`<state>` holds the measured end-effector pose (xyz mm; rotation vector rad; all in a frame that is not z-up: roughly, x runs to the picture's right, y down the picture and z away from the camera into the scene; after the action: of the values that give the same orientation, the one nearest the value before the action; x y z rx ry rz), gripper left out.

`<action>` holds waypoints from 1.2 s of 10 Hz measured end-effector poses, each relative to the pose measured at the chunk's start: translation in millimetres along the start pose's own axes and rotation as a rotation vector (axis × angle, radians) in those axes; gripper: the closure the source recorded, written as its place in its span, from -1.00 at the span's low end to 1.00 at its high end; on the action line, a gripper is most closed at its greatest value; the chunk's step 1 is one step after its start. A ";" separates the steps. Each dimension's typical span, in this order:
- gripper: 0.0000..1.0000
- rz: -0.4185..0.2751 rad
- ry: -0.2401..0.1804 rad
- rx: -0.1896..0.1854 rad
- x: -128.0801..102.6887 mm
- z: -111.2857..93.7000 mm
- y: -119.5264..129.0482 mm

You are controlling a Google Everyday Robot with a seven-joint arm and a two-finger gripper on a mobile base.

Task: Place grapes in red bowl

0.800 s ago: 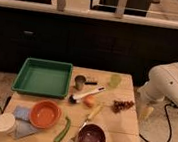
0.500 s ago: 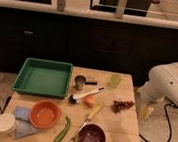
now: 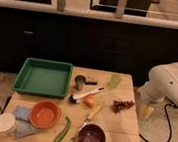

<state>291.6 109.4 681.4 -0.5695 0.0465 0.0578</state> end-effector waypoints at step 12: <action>-0.60 -0.061 -0.018 -0.002 -1.5 34.5 -14.0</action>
<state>292.0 116.2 718.0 -0.5724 0.0119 0.0034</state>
